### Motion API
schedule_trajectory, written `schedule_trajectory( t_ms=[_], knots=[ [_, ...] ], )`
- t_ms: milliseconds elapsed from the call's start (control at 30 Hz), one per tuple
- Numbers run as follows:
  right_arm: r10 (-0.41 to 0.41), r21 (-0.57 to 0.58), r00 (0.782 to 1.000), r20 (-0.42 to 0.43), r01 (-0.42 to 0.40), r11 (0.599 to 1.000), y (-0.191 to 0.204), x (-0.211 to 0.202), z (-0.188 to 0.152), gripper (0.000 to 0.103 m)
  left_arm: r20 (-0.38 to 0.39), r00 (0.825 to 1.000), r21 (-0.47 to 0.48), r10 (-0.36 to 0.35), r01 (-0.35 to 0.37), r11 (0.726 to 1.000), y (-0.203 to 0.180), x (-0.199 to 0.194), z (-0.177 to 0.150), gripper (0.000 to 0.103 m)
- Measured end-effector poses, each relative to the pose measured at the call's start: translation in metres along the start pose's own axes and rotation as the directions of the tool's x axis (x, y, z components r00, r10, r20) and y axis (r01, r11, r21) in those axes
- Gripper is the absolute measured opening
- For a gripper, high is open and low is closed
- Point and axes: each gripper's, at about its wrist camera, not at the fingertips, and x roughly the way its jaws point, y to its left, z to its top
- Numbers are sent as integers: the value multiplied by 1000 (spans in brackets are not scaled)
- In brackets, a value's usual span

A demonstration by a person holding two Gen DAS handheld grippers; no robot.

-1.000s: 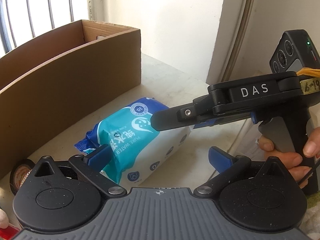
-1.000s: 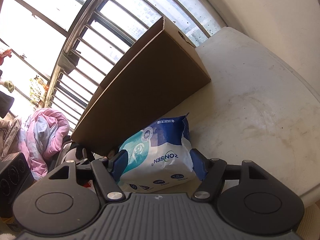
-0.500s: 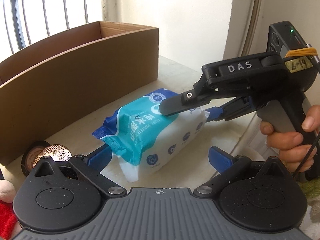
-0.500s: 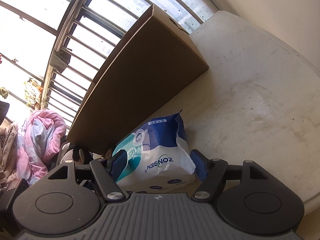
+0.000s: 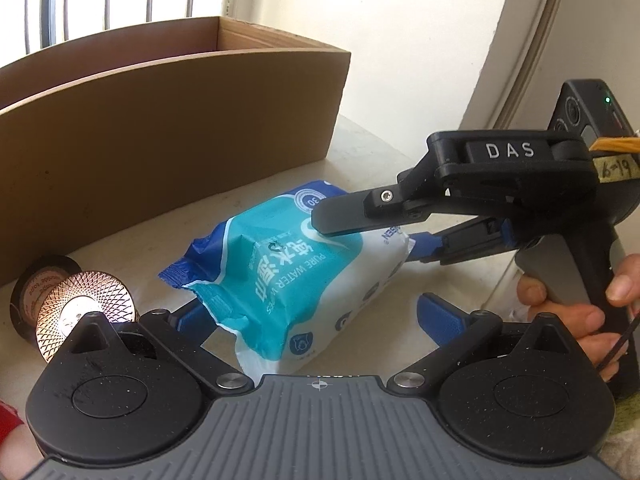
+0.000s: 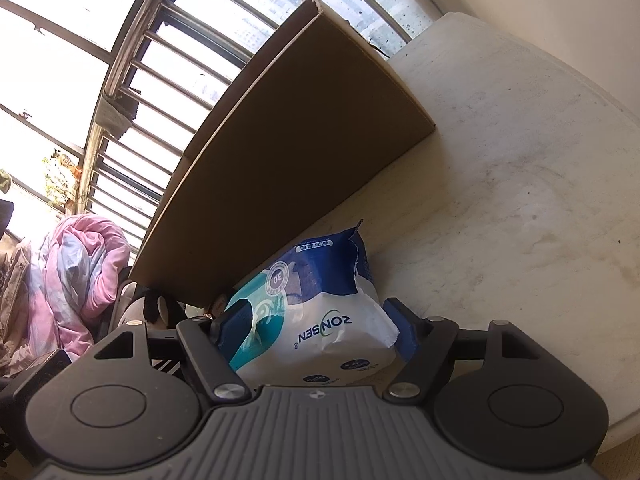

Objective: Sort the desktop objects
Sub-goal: 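Close the right gripper on the blue-and-white wet-wipes pack, then lift the wet-wipes pack slightly with the right gripper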

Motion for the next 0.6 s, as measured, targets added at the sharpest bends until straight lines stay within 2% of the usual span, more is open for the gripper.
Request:
schedule_trajectory(
  t_ms=[67,167,233,400,600],
  knots=[
    [1,-8,1000,-3,-1,1000,1,1,0,77,23,1000,-14,-8,8,1000,2,-4,-1,103],
    [36,-15,999,-1,-36,999,2,3,-2,88,38,999,15,7,-8,1000,-2,-3,-4,103],
    [71,-27,997,2,-71,997,4,6,-4,103,36,999,55,30,-32,998,-6,1,-5,103],
    [33,-78,999,3,-33,996,13,9,-6,103,30,998,95,58,-61,994,-8,3,-6,103],
    [92,-60,995,27,-90,994,2,5,-10,103,30,996,106,89,-92,990,-13,9,-8,103]
  ],
)
